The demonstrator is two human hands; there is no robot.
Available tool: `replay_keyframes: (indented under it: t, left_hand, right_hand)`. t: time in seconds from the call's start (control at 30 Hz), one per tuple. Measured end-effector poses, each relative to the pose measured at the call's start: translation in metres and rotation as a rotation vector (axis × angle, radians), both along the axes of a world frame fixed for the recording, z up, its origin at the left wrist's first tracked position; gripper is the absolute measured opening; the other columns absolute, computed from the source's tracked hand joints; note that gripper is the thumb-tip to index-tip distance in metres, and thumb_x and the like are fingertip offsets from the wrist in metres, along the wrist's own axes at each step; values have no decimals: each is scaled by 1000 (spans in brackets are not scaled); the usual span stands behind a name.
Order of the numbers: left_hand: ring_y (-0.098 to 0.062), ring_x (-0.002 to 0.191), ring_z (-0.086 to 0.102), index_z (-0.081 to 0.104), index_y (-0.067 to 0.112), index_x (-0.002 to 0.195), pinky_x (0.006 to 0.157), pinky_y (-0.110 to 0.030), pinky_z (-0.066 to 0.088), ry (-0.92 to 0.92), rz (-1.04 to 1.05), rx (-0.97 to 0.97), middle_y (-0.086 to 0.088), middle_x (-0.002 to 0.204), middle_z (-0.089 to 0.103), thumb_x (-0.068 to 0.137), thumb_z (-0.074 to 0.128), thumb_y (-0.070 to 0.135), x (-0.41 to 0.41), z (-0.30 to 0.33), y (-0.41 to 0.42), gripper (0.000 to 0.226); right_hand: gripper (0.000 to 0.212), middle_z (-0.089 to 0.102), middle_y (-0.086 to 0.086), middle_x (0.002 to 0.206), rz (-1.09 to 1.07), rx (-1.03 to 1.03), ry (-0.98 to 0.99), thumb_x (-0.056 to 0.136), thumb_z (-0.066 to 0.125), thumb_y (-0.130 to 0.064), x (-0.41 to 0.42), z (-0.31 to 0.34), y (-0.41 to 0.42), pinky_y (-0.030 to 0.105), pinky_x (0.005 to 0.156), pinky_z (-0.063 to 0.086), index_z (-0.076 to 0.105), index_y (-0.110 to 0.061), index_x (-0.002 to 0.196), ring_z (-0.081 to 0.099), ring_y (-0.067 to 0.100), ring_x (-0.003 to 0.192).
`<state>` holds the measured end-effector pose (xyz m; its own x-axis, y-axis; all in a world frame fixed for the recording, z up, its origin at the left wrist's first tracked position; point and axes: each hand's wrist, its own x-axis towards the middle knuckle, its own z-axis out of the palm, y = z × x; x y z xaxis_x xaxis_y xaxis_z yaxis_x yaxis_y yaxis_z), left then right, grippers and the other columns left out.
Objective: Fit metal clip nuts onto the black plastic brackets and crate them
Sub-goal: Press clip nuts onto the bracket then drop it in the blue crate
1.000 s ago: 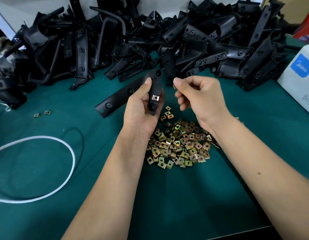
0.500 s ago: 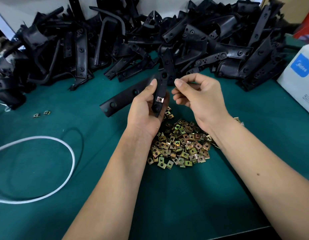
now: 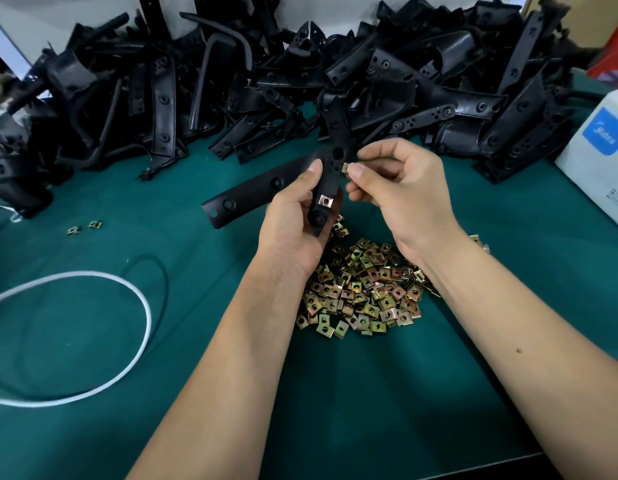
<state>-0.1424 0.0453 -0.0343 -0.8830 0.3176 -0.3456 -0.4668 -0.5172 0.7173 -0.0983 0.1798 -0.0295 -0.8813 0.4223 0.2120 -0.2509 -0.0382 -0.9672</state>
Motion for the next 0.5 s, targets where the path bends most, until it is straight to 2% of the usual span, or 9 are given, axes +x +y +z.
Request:
replay_keyframes:
  t: [0.1, 0.17, 0.3, 0.4, 0.5]
  left_hand:
    - [-16, 85, 73, 79, 11, 92, 88, -32, 61, 34, -17, -43, -6, 93, 78, 89, 77, 22, 2, 1, 0, 12]
    - [-15, 80, 74, 83, 14, 78, 82, -29, 61, 45, -32, -28, -6, 91, 78, 91, 75, 22, 3, 2, 0, 18]
    - [-16, 86, 73, 83, 18, 67, 86, -30, 60, 28, -12, 18, -5, 94, 79, 93, 73, 23, 2, 3, -1, 27]
    - [-17, 87, 73, 83, 17, 69, 88, -31, 60, 16, -10, 22, -7, 96, 79, 92, 74, 22, 3, 4, 0, 26]
    - [-20, 91, 73, 80, 12, 85, 92, -34, 60, 4, -7, 14, -10, 102, 78, 91, 76, 22, 5, 4, 2, 13]
  right_hand:
    - [20, 76, 9, 83, 5, 2, -12, 89, 75, 1, 0, 0, 0, 29, 68, 59, 65, -1, 106, 74, 22, 71]
    - [21, 76, 10, 84, 22, -11, -16, 89, 75, 1, -1, 0, -1, 29, 69, 59, 64, -1, 107, 74, 22, 70]
    - [21, 76, 7, 83, 16, -28, -7, 90, 74, 2, -1, 0, -2, 27, 69, 58, 64, -2, 108, 74, 20, 71]
    - [21, 76, 7, 83, 22, -26, -4, 89, 74, 1, 0, 0, -2, 27, 69, 59, 64, -2, 107, 74, 21, 71]
    - [20, 76, 8, 83, 31, -20, -2, 89, 75, 2, 0, 1, -1, 29, 69, 59, 63, -3, 103, 74, 22, 71]
